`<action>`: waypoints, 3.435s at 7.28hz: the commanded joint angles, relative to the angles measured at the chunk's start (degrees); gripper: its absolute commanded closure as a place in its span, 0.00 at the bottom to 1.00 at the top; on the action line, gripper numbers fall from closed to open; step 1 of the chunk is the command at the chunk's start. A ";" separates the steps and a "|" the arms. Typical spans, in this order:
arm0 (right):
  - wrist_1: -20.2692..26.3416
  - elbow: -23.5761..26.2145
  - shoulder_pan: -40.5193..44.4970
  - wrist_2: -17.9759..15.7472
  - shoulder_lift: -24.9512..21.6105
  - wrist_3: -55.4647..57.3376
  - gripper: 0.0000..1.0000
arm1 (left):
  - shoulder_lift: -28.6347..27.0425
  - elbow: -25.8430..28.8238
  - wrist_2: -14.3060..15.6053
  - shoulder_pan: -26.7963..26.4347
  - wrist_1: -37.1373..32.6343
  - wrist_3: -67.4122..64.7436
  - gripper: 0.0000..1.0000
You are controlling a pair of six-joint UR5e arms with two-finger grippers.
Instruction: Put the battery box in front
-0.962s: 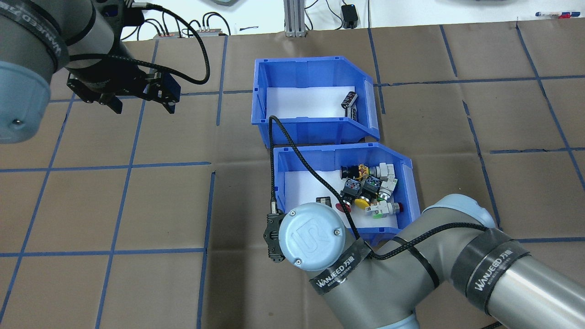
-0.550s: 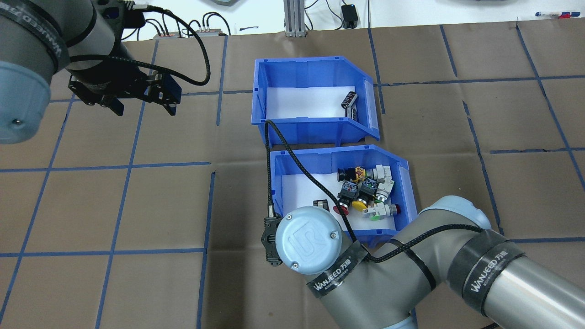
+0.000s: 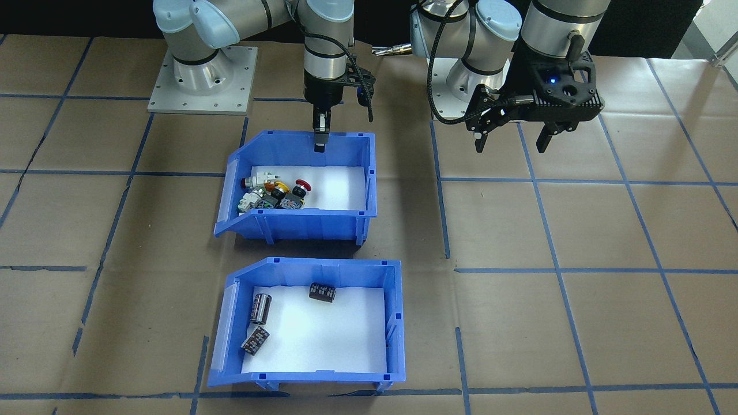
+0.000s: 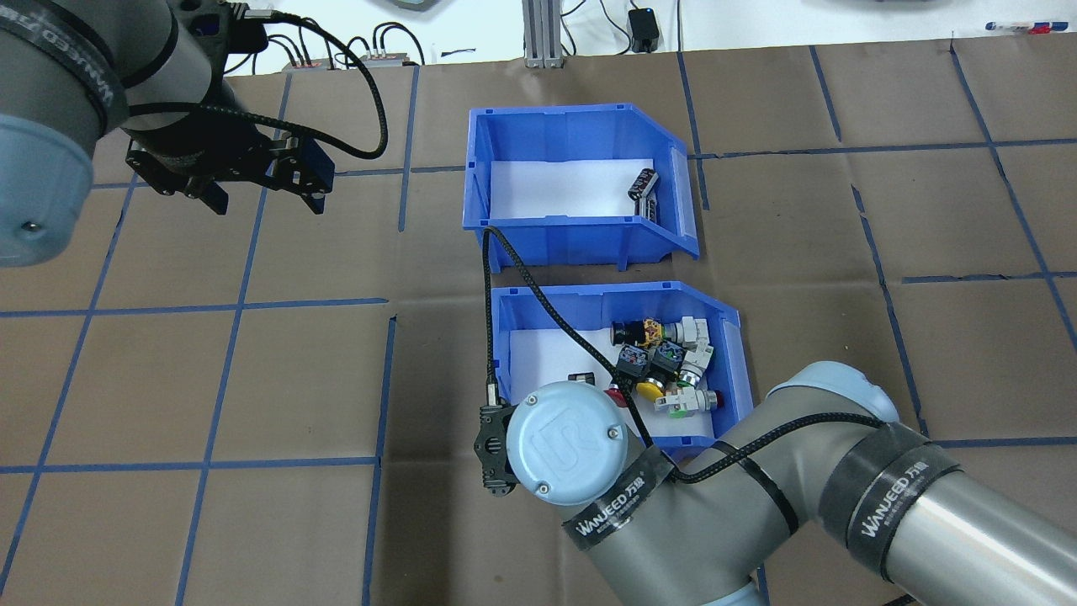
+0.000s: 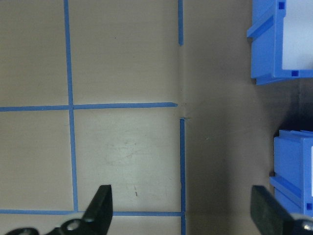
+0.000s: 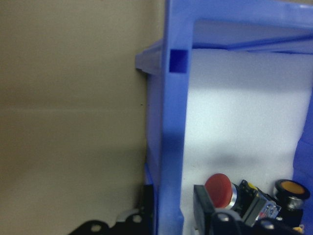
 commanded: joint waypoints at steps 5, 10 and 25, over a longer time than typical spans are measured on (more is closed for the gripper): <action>13.76 -7.42 -12.74 5.62 -5.84 0.40 0.00 | 0.74 -0.54 0.07 0.07 -0.16 0.00 0.00; 31.54 -24.38 -35.52 10.84 -5.58 23.54 0.00 | 1.53 -0.98 -0.02 0.25 -0.16 0.09 0.00; 39.20 -32.94 -37.49 9.27 0.49 65.27 0.00 | 0.91 -0.90 0.07 0.16 -0.16 -0.97 0.00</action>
